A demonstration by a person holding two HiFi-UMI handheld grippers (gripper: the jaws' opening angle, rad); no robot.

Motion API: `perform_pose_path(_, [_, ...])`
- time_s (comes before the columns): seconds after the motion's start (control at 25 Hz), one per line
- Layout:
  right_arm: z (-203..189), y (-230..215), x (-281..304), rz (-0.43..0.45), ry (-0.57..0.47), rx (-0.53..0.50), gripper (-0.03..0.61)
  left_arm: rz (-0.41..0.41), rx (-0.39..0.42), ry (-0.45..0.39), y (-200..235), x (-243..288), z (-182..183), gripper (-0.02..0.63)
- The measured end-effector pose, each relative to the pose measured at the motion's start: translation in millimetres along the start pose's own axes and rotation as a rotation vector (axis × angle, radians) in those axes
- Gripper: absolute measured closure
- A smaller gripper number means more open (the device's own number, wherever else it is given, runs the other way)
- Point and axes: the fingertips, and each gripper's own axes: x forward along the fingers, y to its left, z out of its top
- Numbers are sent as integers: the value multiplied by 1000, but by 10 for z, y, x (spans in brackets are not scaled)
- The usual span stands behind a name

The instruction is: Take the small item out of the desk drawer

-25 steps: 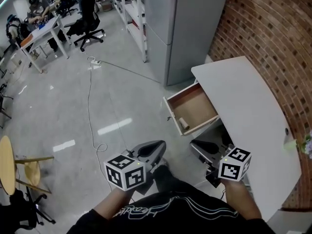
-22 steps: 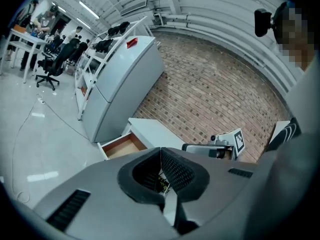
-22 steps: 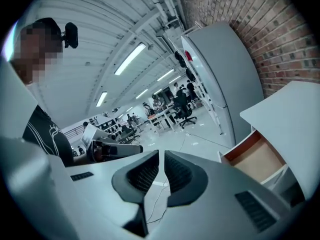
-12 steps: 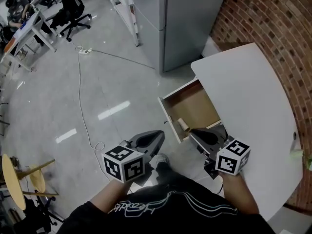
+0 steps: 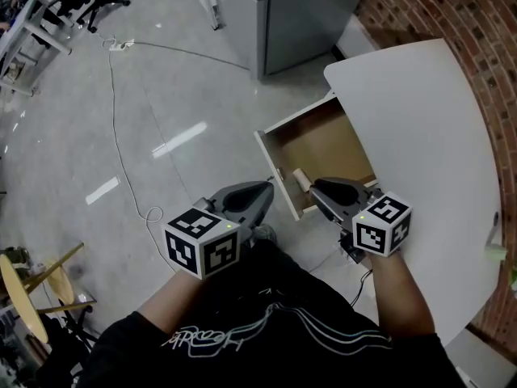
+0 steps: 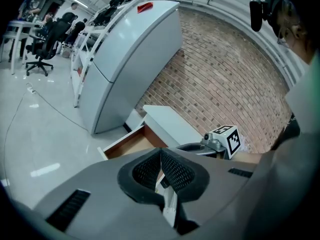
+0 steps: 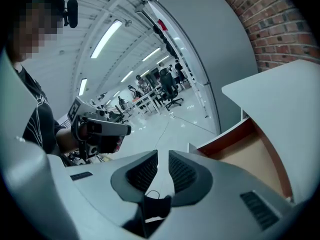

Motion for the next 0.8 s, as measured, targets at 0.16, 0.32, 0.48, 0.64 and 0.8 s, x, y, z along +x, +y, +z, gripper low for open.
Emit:
perform_pose_path(0.16, [-188, -306, 242, -27, 49, 9, 507, 4, -44, 24, 292, 143, -94, 592])
perform_pose_path(0.32, [-398, -647, 570, -97, 120, -5, 441, -5, -70, 75, 572, 260, -172, 592])
perform_pose_path(0.48, [-691, -939, 903, -149, 223, -41, 413, -22, -86, 130, 802, 390, -280, 592])
perform_pose_path(0.64, [-1067, -1251, 1157, -188, 313, -25, 382, -35, -83, 173, 1019, 567, -421, 592])
perform_pose_path(0.8, [-1389, -1481, 1364, -200, 421, -43, 368, -39, -94, 200, 1202, 680, -516, 592])
